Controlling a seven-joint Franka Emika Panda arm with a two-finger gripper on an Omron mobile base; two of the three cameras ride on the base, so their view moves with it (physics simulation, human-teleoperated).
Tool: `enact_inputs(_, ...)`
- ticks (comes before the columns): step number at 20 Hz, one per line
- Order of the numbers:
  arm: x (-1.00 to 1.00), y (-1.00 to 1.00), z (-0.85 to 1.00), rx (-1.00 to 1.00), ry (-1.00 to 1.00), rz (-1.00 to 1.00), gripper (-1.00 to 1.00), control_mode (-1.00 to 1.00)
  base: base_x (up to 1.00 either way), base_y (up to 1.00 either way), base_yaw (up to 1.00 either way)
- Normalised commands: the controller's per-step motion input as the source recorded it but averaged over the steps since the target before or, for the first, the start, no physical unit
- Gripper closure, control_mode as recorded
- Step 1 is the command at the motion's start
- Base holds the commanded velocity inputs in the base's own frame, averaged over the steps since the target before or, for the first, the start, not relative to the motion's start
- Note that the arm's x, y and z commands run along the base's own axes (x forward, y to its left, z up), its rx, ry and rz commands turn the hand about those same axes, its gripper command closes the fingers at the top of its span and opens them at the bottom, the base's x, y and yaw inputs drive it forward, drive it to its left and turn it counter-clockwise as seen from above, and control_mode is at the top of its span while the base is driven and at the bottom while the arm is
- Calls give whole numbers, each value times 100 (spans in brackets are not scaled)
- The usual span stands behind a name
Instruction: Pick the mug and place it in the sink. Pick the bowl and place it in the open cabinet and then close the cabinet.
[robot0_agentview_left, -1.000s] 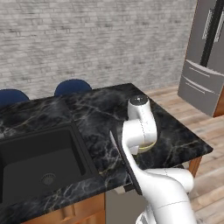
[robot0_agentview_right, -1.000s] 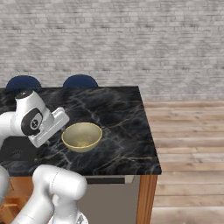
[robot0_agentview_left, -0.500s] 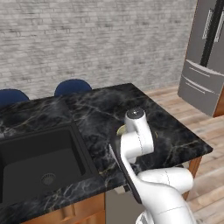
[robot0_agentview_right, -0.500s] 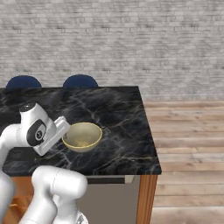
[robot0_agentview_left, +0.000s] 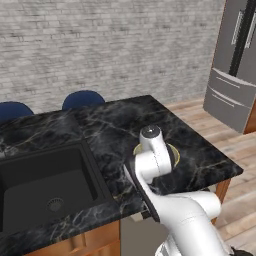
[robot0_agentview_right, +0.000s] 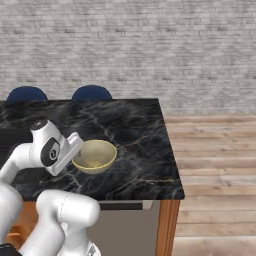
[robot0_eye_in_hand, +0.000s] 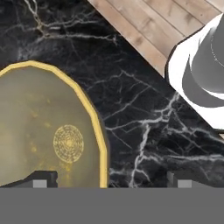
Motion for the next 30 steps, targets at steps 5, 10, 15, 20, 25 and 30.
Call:
enact_inputs(5,30,6,-21,0,7,-1,-100,-100,0,0,0)
enact_inputs(10,17,8,-29,0,6,-1,-100,-100,0,0,0)
enact_inputs(15,19,1,-18,0,3,-1,-100,-100,0,0,0)
enact_inputs(20,17,0,-13,0,1,0,-100,-100,0,0,0)
enact_inputs(25,4,1,-15,0,0,0,100,-100,0,0,0)
enact_inputs(30,0,0,-9,0,0,0,100,-100,0,0,0)
